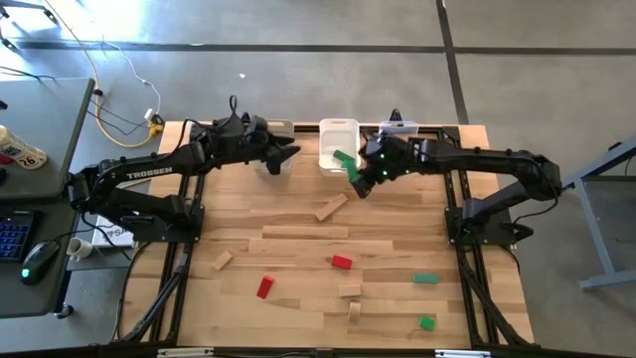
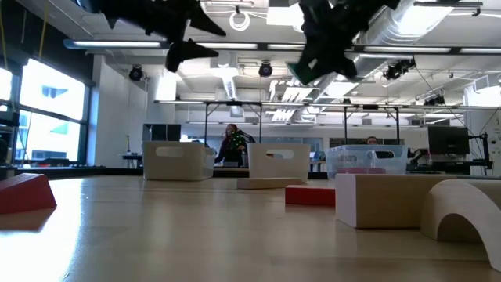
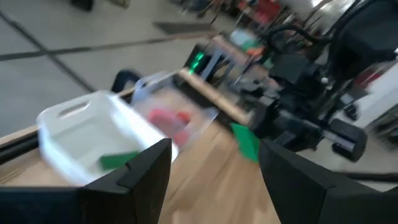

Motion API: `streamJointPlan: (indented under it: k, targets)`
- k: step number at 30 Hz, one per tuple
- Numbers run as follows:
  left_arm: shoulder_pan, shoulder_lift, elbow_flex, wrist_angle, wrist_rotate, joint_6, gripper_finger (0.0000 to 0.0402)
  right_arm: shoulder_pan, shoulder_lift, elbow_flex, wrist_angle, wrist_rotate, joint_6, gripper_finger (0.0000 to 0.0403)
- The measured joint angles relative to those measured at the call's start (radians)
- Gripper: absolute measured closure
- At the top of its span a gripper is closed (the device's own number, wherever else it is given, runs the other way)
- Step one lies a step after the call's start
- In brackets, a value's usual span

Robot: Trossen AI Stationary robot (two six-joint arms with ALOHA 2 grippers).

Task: Sort & place blocks by color
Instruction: Put the green triangular block into the white bin

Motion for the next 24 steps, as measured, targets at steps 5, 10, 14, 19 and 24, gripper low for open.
streamJointPlan:
  k: [5, 10, 14, 19, 24]
  targets:
    - [0.000, 0.000, 0.000, 0.077, 0.040, -0.005, 0.0174, 0.000, -0.001, 0.050, 0.127, 0.040, -0.098, 0.0288]
    - [0.000, 0.000, 0.000, 0.095, 0.054, -0.002, 0.0174, 0.000, -0.001, 0.053, 0.216, 0.156, -0.205, 0.0288]
    - [0.000, 0.000, 0.000, 0.090, 0.054, 0.051, 0.0174, 0.000, 0.006, 0.054, 0.236, 0.296, -0.297, 0.0288]
    - [0.000, 0.000, 0.000, 0.065, 0.054, 0.066, 0.0174, -0.022, 0.049, 0.054, 0.239, 0.386, -0.376, 0.0288]
    - [-0.001, -0.010, 0.000, -0.065, 0.025, 0.077, 0.0174, -0.069, 0.131, 0.051, 0.226, 0.367, -0.354, 0.0288]
